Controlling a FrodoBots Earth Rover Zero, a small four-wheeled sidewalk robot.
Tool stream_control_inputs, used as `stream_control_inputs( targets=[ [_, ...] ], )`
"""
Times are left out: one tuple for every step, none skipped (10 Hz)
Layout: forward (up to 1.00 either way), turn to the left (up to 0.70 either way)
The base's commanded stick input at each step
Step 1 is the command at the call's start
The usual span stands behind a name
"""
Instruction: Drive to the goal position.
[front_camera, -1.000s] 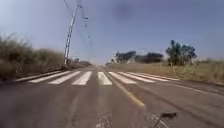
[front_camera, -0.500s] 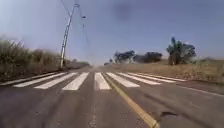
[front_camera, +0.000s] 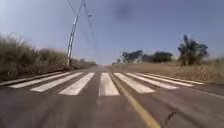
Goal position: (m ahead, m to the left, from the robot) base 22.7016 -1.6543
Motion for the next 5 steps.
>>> stream_control_inputs(
  targets=[
    [1.0,0.27],
    [1.0,0.27],
    [1.0,0.0],
    [1.0,0.0],
    [1.0,0.0]
  ],
)
